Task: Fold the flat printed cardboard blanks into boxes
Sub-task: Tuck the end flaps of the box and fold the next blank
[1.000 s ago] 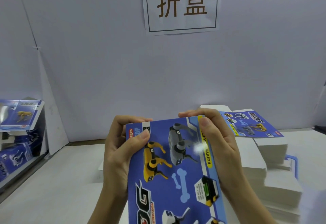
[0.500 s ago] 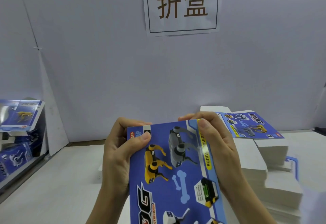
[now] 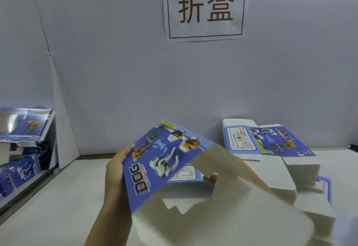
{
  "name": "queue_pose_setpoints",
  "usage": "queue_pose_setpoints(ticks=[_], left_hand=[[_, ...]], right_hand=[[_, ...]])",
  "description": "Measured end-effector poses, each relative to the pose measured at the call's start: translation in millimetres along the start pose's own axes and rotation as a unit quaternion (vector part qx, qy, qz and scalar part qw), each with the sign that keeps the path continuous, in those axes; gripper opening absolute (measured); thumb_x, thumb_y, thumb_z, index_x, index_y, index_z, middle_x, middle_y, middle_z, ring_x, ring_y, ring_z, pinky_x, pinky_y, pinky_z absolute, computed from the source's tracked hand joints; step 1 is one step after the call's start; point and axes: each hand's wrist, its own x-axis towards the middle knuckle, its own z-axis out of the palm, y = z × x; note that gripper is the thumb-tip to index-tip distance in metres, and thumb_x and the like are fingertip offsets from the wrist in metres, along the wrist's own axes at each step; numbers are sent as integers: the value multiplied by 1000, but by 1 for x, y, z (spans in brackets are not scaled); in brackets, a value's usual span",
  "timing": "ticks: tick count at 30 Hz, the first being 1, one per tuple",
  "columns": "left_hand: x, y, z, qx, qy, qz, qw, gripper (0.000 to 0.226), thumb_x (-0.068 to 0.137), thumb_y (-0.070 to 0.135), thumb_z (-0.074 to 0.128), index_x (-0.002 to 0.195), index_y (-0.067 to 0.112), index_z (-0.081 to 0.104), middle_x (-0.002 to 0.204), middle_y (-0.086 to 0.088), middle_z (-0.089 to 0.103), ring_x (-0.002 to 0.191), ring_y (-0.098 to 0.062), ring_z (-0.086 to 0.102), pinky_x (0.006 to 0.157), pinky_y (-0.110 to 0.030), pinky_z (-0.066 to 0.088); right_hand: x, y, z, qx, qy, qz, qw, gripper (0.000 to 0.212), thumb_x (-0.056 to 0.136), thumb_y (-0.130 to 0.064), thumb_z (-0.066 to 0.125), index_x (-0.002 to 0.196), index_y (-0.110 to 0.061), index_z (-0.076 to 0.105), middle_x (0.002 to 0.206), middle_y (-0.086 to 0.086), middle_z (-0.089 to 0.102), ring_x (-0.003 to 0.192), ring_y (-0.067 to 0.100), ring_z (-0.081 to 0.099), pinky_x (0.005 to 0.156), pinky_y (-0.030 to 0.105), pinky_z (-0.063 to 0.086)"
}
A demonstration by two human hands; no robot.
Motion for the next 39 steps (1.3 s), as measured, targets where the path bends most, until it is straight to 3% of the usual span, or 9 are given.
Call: queue_pose_setpoints(ticks=[4,5,11,17,25,30,33,37,39], left_hand=[[10,-23,8,35,8,3,999,32,104,28,31,104,7,56,83,-6,66,73,-21,65,63,-29,53],[11,-30,12,71,24,42,996,34,104,30,32,99,7,56,79,-4,67,77,-23,67,68,-30,54],[-4,-32,27,168,-37,143,975,57,74,63,38,90,14,61,69,1,73,61,-18,72,48,-20,53],[-6,-32,20,139,-17,205,969,61,58,66,50,92,17,63,80,-1,75,67,-22,73,57,-28,60],[-1,-32,17,155,-13,216,964,57,65,64,47,94,17,61,81,-3,74,68,-21,73,57,-27,60],[-9,-38,26,236,-40,299,924,40,86,57,37,110,29,52,91,19,69,80,2,69,53,-10,49],[-11,-40,28,239,-80,273,929,47,84,60,52,122,33,48,104,19,68,91,-6,70,54,-18,54],[-8,-43,23,246,-47,315,915,34,78,47,49,107,30,56,95,20,70,85,-1,69,50,-13,51],[-7,-37,19,279,-75,327,900,30,84,49,56,106,29,59,92,22,71,83,1,68,53,-11,50]], right_hand=[[8,10,13,14,190,-22,981,25,79,-1,57,74,-24,66,70,-11,68,76,2,63,62,11,47],[10,9,16,9,217,-39,975,6,82,-10,64,80,-15,66,73,-6,68,72,4,62,63,12,47],[13,4,20,57,250,-14,967,45,75,-51,54,97,-13,63,82,0,72,76,16,70,60,25,57],[12,-2,21,134,252,-13,958,23,68,-53,57,81,-43,73,84,-1,75,75,17,72,59,27,59],[15,0,28,140,277,-29,950,19,69,-50,63,83,-40,73,84,1,74,76,20,72,61,34,60],[16,3,36,60,281,-74,955,19,82,-37,61,98,-36,69,87,-5,73,79,11,70,57,21,55],[17,3,39,30,271,-85,959,35,83,-33,66,117,-32,59,101,-13,72,93,11,70,62,19,56],[17,9,32,33,267,-72,960,58,80,-46,69,135,-40,49,123,-9,65,110,14,65,75,31,60],[18,8,22,72,260,-50,962,45,87,-48,60,130,-35,57,123,-11,66,113,8,63,85,30,56]])
